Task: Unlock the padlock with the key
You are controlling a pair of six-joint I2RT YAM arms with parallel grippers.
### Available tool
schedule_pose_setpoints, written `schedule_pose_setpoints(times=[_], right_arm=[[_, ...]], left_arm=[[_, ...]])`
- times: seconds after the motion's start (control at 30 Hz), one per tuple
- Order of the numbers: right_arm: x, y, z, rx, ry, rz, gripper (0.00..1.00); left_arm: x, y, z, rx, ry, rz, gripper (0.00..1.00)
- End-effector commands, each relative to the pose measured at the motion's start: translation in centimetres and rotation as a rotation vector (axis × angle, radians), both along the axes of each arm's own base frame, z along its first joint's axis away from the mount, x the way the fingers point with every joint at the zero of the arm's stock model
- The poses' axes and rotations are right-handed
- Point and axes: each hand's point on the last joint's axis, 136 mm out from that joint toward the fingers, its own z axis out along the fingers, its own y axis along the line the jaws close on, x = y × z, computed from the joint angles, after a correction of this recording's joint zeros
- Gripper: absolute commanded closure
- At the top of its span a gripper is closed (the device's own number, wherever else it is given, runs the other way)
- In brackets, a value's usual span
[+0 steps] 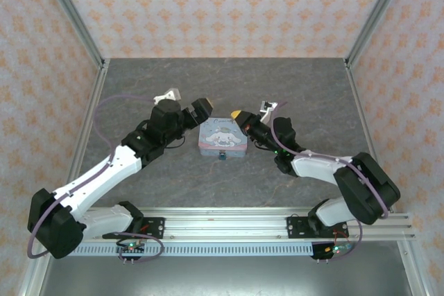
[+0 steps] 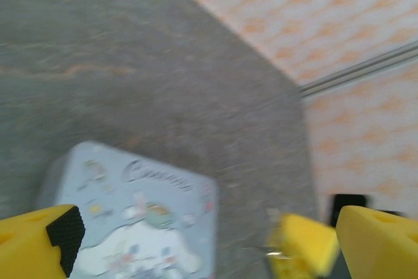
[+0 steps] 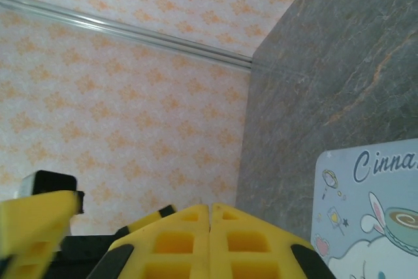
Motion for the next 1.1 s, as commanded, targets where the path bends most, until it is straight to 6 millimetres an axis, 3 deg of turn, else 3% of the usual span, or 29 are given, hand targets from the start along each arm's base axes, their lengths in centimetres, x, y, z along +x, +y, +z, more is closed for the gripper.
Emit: schedule_pose_setpoints(times=[0.0,0.1,0.23,0.53,0.8,1.07], right_arm=[[-0.9,-0.3,-1.0,-0.120,-0.002,0.039,1.00],[-1.4,-0.3,-1.6,-0.158,0.023,0.069,1.00],[-1.7,-0.4,-2.3,-0.169,0.059,0.078,1.00],[-1.7,-0.8,-3.7,-0.155,0.105,0.053,1.00],[-1.7,-1.0,-5.0,-0.134,0.129,0.039,1.00],[-1.5,-1.3,-6.0,-0.171,0.155,0.018,1.00]], left_arm=[[-3.6,3.1,-6.3,0.219,0.154,-0.002,0.00],[-5.2,3.2,-8.3,0.251,0.191,-0.063,0.00],[-6.6,1.7,-10.1,0.225,0.182,-0.153,0.01],[-8.4,-1.9,-11.9,0.170,0.131,-0.321,0.01],[-9.1,-3.8,-14.1,0.158,0.132,-0.385,0.01],[-8.5,-5.5,-14.4,0.179,0.097,-0.409,0.01]])
